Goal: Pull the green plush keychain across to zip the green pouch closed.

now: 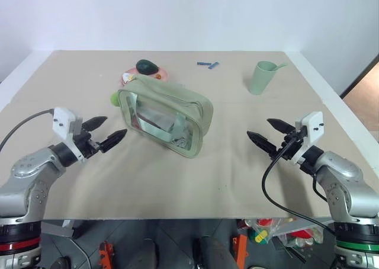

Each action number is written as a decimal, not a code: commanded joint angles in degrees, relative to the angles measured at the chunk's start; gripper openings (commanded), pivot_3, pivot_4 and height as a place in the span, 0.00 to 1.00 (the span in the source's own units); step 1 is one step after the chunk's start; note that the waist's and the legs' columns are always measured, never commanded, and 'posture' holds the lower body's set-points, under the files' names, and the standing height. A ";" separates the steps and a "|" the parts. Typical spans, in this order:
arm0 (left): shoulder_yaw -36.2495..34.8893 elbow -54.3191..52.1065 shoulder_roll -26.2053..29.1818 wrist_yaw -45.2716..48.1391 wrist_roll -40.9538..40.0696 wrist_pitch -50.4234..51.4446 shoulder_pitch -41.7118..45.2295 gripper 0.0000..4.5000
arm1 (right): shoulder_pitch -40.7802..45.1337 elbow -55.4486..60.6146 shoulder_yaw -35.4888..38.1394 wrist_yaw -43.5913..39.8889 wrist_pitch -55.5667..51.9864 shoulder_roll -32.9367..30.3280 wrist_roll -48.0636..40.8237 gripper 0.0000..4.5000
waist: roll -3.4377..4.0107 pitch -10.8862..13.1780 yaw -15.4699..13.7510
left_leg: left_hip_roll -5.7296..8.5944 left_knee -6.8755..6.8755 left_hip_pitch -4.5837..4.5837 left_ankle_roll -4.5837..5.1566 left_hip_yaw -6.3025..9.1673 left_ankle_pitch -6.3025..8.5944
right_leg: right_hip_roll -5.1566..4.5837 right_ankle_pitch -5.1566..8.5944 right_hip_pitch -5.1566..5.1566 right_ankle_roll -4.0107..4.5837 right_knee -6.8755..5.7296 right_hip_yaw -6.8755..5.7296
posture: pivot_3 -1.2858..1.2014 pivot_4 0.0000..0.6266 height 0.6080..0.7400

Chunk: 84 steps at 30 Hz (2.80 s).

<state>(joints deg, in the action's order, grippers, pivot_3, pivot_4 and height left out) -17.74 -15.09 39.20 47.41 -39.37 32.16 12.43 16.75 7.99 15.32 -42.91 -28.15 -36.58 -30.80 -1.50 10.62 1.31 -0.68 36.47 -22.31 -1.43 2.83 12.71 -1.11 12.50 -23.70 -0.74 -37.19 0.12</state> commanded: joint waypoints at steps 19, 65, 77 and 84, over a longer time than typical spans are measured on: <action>7.37 -11.13 1.62 1.47 -7.30 6.66 3.85 1.00 | 33.72 -22.66 -17.07 -12.95 -0.19 8.16 4.44 0.85 | 0.03 0.05 0.06 | -0.20 -0.01 -0.52 0.07 -0.34 0.04 | 0.35 -0.22 -0.66 0.16 0.00 0.54 | 0.52 0.24 1.00; 10.77 -6.59 -2.49 -0.78 -0.54 1.46 8.12 1.00 | 35.30 -23.34 -7.10 -20.96 4.78 1.22 6.90 0.99 | 0.02 0.07 -0.21 | -0.57 0.04 -0.26 0.05 -0.97 0.02 | 0.76 -0.53 -0.66 0.20 -0.02 1.08 | 0.52 0.24 1.00; 12.06 -3.08 -3.22 1.30 1.97 -1.97 10.69 1.00 | 22.76 -1.16 -10.19 -7.64 -5.86 4.97 3.83 0.99 | 0.04 0.08 0.55 | -0.74 0.15 -0.10 0.04 -1.17 -0.03 | 1.04 -0.76 -0.69 0.21 -0.07 1.33 | 0.52 0.24 1.00; 11.69 -4.55 -3.15 0.42 2.16 -1.82 9.20 1.00 | 22.62 -6.64 -14.62 -7.30 -0.54 7.10 7.75 0.87 | 0.04 0.08 0.55 | -0.82 0.14 -0.14 0.05 -1.19 -0.03 | 1.13 -0.78 -0.70 0.22 -0.04 1.34 | 0.52 0.24 1.00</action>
<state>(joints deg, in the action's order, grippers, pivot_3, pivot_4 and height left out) -4.89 -17.50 36.00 47.99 -37.12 31.32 21.83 38.90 1.92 0.34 -50.11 -30.98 -29.52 -23.87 -1.46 10.70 1.86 -1.51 36.61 -22.46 -1.38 1.64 12.69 0.01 11.73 -24.40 -0.52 -37.22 1.46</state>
